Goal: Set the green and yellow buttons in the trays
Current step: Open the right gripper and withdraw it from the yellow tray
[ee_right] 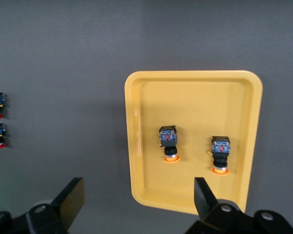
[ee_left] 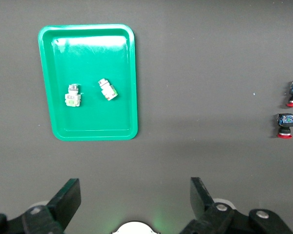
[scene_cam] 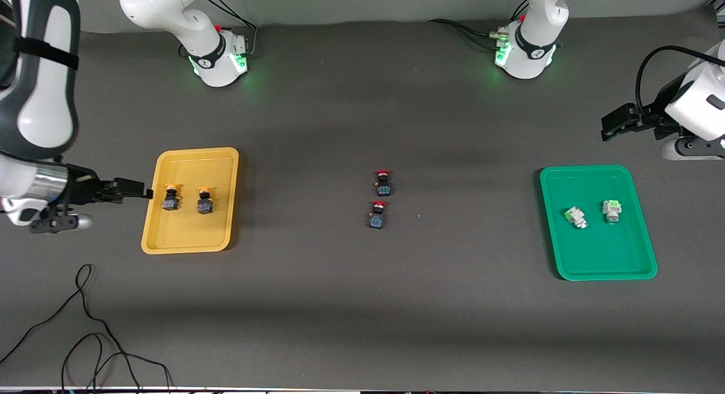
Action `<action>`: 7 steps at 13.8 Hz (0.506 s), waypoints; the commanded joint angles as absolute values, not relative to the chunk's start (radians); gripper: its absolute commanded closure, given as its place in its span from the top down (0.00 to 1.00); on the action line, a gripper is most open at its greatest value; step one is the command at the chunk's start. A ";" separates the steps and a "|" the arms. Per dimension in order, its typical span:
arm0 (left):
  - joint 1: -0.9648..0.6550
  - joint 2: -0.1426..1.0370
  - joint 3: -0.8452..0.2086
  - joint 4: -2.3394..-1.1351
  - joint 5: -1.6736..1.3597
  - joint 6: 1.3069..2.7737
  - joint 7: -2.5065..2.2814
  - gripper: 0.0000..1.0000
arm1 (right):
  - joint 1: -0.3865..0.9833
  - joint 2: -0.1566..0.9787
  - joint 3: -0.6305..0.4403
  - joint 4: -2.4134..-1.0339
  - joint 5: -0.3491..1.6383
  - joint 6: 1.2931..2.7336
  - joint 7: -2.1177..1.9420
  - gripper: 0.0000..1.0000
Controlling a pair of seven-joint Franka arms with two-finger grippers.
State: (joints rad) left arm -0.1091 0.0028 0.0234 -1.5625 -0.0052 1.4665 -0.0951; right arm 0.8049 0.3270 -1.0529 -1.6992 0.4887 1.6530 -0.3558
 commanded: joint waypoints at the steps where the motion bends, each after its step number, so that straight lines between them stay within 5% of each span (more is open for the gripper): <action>1: -0.121 -0.009 0.034 -1.568 -0.012 1.468 -0.077 1.00 | 0.815 0.337 -1.078 -1.539 0.447 1.527 -0.275 1.00; 7: -0.123 -0.006 0.034 -1.568 -0.005 1.470 -0.077 1.00 | 0.796 0.351 -1.081 -1.251 0.356 1.332 -0.229 0.98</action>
State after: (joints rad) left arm -0.1091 0.0029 0.0234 -1.5626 -0.0051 1.4664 -0.0897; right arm 0.8036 0.3265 -1.0738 -1.3555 0.3936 1.3992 -0.2576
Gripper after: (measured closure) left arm 0.000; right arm 0.018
